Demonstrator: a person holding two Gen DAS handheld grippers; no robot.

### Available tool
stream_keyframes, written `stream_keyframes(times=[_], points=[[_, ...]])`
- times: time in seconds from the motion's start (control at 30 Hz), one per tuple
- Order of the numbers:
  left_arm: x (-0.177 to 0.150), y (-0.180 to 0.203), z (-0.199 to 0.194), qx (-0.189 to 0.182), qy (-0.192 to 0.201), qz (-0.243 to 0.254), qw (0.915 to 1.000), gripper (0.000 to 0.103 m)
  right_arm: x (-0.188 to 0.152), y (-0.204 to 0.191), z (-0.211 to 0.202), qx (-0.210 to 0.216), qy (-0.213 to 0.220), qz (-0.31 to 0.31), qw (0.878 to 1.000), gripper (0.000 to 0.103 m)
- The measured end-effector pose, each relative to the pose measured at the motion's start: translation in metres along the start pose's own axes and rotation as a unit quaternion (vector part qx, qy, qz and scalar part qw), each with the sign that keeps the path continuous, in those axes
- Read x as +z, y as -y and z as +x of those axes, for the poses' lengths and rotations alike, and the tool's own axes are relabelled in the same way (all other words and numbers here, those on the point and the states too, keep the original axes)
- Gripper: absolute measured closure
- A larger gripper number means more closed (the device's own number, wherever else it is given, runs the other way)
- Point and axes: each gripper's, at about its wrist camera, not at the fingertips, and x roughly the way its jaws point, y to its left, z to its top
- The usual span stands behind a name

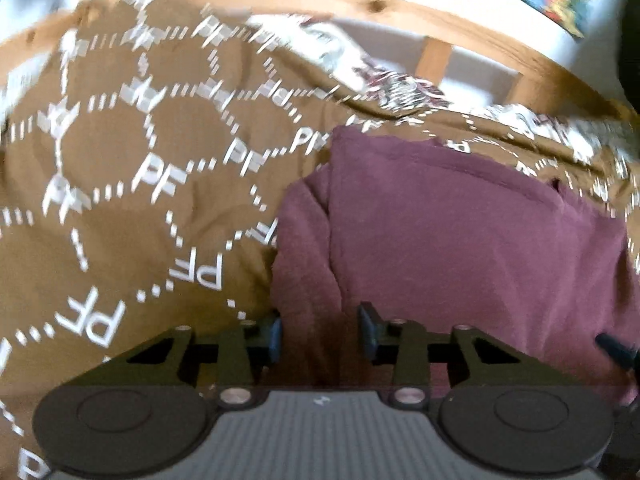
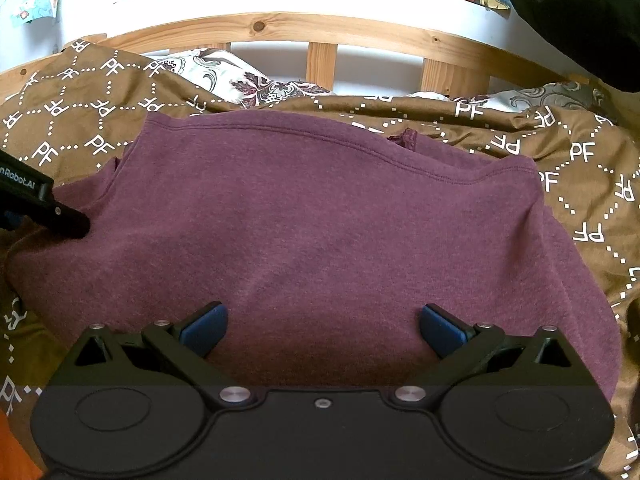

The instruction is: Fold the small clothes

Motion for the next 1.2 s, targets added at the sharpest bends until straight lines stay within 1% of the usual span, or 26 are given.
stream_keyframes(times=[0.1,0.23,0.33,0.4,0.5,0.63,0.7,0.8,0.83,0.9,0.93,1.0,1.03,1.1,1.2], points=[[-0.006,0.021,-0.008,0.035,0.024,0.066,0.9969,0.063,0.0,-0.002,-0.001,-0.003,-0.001,-0.003,1.0,0.0],[-0.016,0.046,-0.012,0.075,0.046,0.143,0.9858,0.063,0.001,-0.003,-0.002,-0.006,-0.004,-0.004,1.0,0.001],[-0.022,0.055,-0.014,0.091,0.055,0.176,0.9787,0.063,0.001,-0.003,-0.002,-0.006,-0.004,-0.004,1.0,0.001],[-0.024,0.058,-0.018,0.091,0.06,0.184,0.9769,0.063,0.001,-0.003,-0.002,-0.006,-0.004,-0.003,1.0,0.0],[-0.024,0.059,-0.022,0.089,0.068,0.182,0.9768,0.063,0.001,-0.002,-0.001,-0.004,-0.006,0.001,1.0,0.0],[-0.022,0.057,-0.023,0.081,0.072,0.179,0.9777,0.057,0.001,-0.001,-0.001,-0.003,-0.007,0.005,1.0,0.001],[-0.02,0.055,-0.021,0.065,0.064,0.171,0.9811,0.048,0.001,0.0,0.0,-0.002,-0.008,0.006,1.0,0.001],[-0.015,0.047,-0.016,0.05,0.044,0.141,0.9878,0.048,0.001,0.0,0.001,-0.001,-0.009,0.009,1.0,0.001],[-0.014,0.044,-0.014,0.049,0.039,0.13,0.9896,0.05,0.001,0.001,0.001,0.0,-0.009,0.01,1.0,0.001],[-0.01,0.034,-0.011,0.043,0.028,0.096,0.9941,0.066,0.0,0.001,0.001,0.001,-0.01,0.01,1.0,0.001],[-0.008,0.028,-0.011,0.038,0.023,0.076,0.9962,0.068,0.0,0.001,0.002,0.001,-0.01,0.011,1.0,0.001],[-0.006,0.02,-0.011,0.019,0.021,0.045,0.9986,0.08,0.001,0.0,0.002,0.0,-0.01,0.011,1.0,0.0],[-0.005,0.017,-0.013,0.008,0.023,0.033,0.9992,0.082,0.001,0.0,0.002,0.0,-0.01,0.011,1.0,0.0],[-0.005,0.017,-0.017,0.002,0.033,0.031,0.999,0.088,0.001,0.001,0.001,0.0,-0.011,0.011,1.0,0.0],[-0.004,0.02,-0.028,-0.019,0.052,0.036,0.9978,0.091,0.004,0.004,0.0,0.011,-0.026,0.013,1.0,0.0]])
